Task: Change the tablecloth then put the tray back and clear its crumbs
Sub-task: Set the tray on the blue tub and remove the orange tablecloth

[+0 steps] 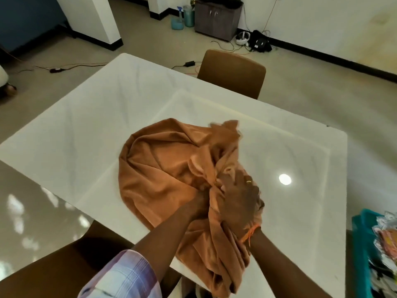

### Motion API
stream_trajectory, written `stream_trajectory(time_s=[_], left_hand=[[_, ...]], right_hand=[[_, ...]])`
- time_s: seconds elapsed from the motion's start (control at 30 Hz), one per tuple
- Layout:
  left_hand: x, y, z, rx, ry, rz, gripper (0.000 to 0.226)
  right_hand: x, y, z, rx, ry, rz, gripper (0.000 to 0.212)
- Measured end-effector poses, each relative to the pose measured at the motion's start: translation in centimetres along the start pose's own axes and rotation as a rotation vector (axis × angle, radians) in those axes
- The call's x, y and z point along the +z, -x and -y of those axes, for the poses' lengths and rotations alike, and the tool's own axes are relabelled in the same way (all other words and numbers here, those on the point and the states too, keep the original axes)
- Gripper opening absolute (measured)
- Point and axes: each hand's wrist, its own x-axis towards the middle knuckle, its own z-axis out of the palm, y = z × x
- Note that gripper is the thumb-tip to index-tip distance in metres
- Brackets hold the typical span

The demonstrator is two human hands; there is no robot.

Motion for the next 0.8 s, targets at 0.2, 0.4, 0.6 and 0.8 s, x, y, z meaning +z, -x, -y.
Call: stream_trajectory(time_s=[0.2, 0.4, 0.6, 0.8], left_hand=[[-2.8, 2.5, 4.1, -0.112, 0.25, -0.2, 0.033], [-4.4, 4.6, 4.4, -0.184, 0.124, -0.855, 0.026], [-3.3, 2.1, 1.1, -0.163, 0.137, 0.031, 0.118], [-3.0, 0.7, 1.5, -0.215, 0.232, 0.018, 0.131]], right_hand=[[1.2, 6.0, 1.1, -0.343, 0.047, 0.087, 0.051], [4.9, 7.0, 5.3, -0.436, 0.252, 0.464, 0.051], [2.8, 7.2, 5.5, -0.663, 0.082, 0.575, 0.042], [1.0, 11.5, -2.8, -0.014, -0.389, 0.253, 0.074]])
